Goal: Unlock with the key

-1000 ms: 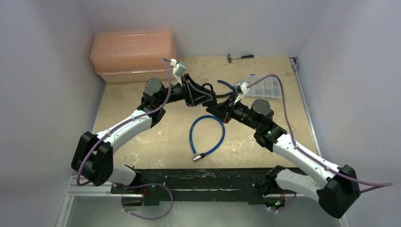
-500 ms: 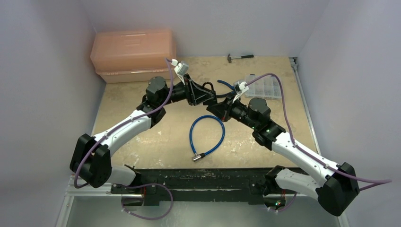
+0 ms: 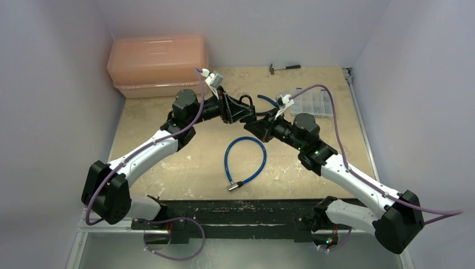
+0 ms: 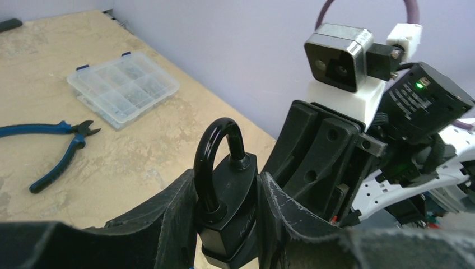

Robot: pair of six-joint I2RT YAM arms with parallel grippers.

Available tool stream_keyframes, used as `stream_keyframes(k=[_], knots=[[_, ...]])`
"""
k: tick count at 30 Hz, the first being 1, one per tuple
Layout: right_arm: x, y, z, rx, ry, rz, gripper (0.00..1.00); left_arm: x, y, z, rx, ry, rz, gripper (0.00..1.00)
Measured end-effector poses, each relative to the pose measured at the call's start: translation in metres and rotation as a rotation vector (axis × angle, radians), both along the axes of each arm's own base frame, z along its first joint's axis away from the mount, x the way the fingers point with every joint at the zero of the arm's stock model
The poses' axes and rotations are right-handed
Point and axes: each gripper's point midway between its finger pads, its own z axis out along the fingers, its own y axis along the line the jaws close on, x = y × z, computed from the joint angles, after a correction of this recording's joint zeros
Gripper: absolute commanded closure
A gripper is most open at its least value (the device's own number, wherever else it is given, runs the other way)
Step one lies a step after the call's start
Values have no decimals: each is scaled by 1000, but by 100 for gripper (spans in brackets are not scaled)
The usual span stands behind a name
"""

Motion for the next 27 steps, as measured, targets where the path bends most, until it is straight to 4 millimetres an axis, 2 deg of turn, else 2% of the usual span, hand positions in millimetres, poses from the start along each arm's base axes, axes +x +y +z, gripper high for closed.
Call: stream_keyframes(k=[12,21,27], knots=[[-31,0,46,122,-181,222,100,-40,1,50,-87,-173,-160,100],[-51,0,62,214,-207,390,100,-60,1,64,-121,-238,-258,100],[-59,0,68,241,-215,442,100,-69,1,70,-124,-271,-302,100]])
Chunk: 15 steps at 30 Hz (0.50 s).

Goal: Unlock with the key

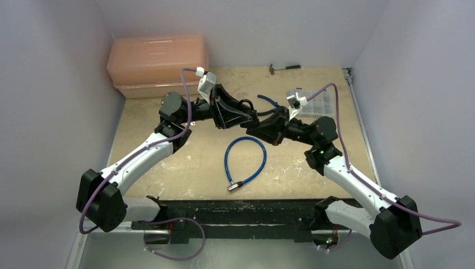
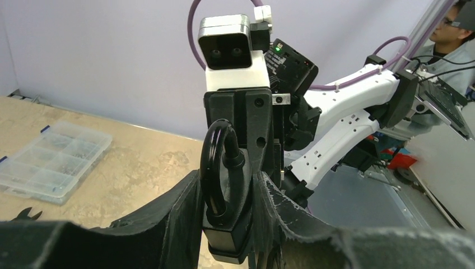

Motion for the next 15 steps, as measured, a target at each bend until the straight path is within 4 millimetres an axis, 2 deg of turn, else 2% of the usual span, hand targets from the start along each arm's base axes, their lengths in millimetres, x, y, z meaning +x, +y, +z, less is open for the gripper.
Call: stream_keyframes(k=[15], knots=[[-15,-2,10,45,-6,100,100,-17,2,9,-19,-46,-83,100]])
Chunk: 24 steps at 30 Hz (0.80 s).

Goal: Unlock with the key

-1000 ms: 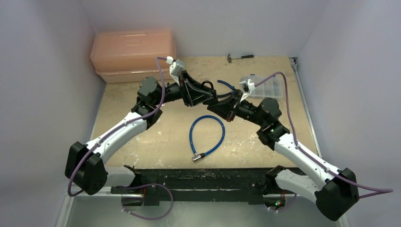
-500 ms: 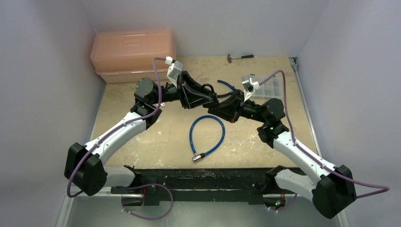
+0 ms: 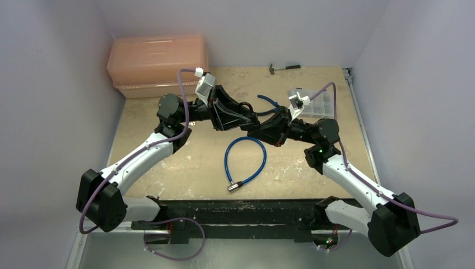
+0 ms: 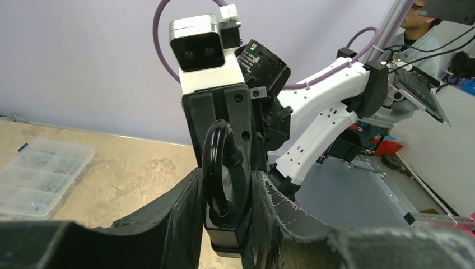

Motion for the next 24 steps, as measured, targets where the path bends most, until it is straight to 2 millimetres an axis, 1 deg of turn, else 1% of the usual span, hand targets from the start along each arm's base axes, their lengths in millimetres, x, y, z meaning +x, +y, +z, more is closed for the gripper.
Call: stream_keyframes(k=[8,17,24], knots=[[-8,2,6,37,2,93,100,-9,1,7,-19,-41,-35,100],[-23,0,9,65,5,216,100,-22,-1,11,-30,-77,-85,100],[-28,2,7,53,93,308,100,-29,-1,9,-20,-79,-115,100]])
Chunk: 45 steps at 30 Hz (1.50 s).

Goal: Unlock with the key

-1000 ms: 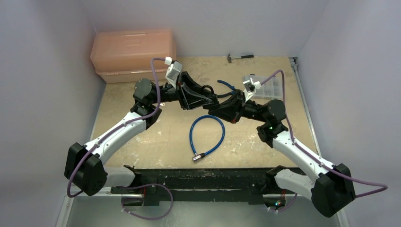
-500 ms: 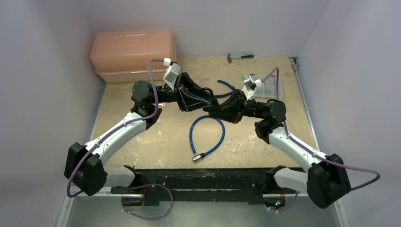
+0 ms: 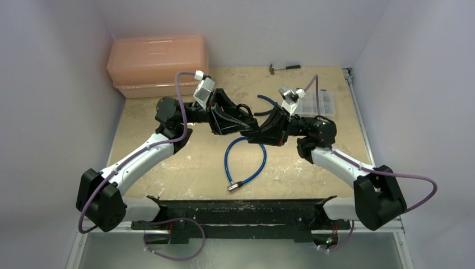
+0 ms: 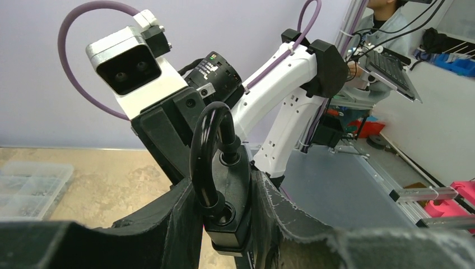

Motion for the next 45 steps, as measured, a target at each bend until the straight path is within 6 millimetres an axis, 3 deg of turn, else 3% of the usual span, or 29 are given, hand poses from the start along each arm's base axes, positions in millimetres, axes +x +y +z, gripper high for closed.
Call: stream_keyframes(k=[7,14,19,25,31,40,45], knots=[[-5,-2,1,-22,21,46,100,-2,-1,-1,4,6,-4,100],[-4,-3,0,-23,-13,38,66,1,0,-3,22,2,30,100],[2,-5,4,-24,-83,-45,48,13,-1,-7,35,27,85,100],[20,-11,11,-40,-141,-280,36,34,2,-10,40,60,170,100],[41,-15,-2,-97,-150,-425,20,66,3,-30,79,141,272,100],[61,-17,-24,-179,-136,-538,15,89,5,-53,114,221,330,100],[67,-17,-28,-194,-125,-560,14,92,7,-53,111,226,340,100]])
